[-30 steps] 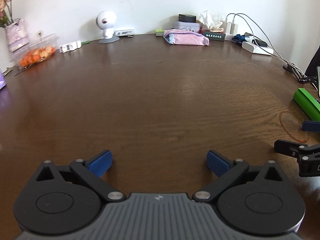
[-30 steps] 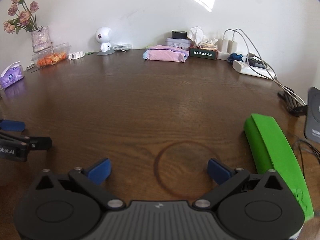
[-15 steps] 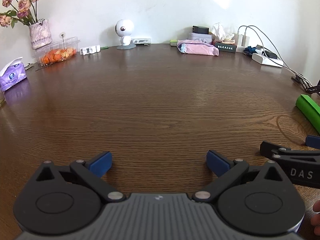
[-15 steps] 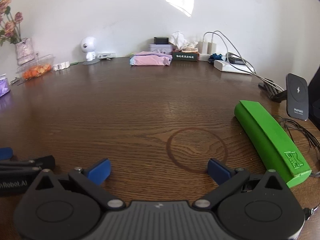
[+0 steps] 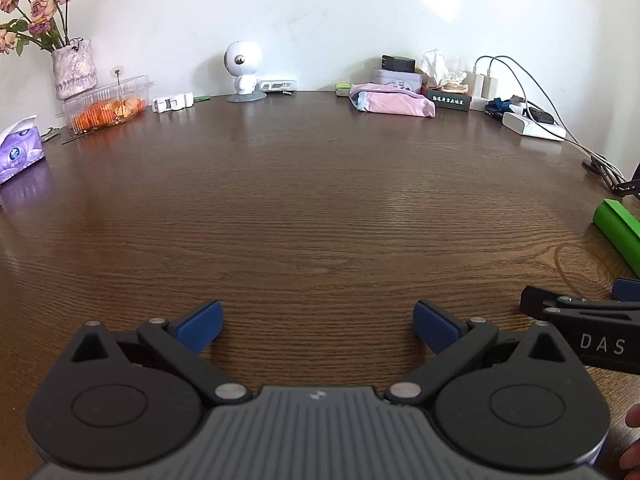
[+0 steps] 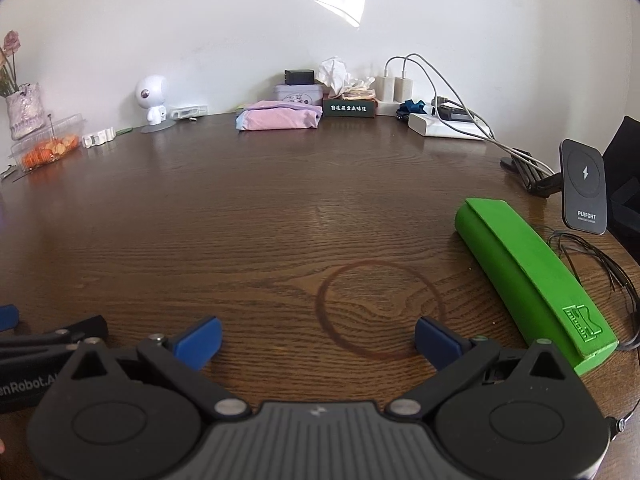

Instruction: Fold clothes

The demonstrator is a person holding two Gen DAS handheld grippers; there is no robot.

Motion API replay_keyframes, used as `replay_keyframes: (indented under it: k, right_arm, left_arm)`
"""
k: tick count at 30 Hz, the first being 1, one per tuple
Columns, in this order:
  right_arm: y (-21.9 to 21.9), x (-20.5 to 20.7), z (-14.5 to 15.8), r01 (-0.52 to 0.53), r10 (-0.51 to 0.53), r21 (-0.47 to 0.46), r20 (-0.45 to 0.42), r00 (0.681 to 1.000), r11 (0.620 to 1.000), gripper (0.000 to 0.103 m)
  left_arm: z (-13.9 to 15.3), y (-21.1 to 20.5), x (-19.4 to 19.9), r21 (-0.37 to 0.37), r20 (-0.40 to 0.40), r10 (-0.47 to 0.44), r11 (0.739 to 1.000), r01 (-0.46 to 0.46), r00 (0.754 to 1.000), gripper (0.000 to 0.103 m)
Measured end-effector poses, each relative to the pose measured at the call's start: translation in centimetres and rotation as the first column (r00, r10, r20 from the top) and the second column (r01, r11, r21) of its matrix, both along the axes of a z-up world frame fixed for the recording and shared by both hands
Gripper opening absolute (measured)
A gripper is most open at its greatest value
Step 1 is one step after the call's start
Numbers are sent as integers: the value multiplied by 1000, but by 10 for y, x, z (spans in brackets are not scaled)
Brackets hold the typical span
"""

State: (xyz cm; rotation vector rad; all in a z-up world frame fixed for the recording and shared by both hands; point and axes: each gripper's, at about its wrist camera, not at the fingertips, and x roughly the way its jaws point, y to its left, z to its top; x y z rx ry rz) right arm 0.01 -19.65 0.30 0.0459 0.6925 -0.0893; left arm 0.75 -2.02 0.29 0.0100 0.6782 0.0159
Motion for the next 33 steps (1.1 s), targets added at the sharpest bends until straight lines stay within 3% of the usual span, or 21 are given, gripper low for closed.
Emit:
replay_keyframes:
  k: [7,16,33]
  right_arm:
    - [-1,15,0,38,-38,1,-8,999,999,103]
    - [-4,5,-1,20,-20,-1,1,1000,1000,103]
    - [-4,-7,-1,-28,28,-2,17,999,1000,103]
  left_arm:
    - [1,-2,17,-2,-12,-15,1000,15,1000,103]
    - [-2,-5,-11,-1,18,-33,999,33,999,103]
    - [0,-1,-4,-2,8,-38,999,38,999,103]
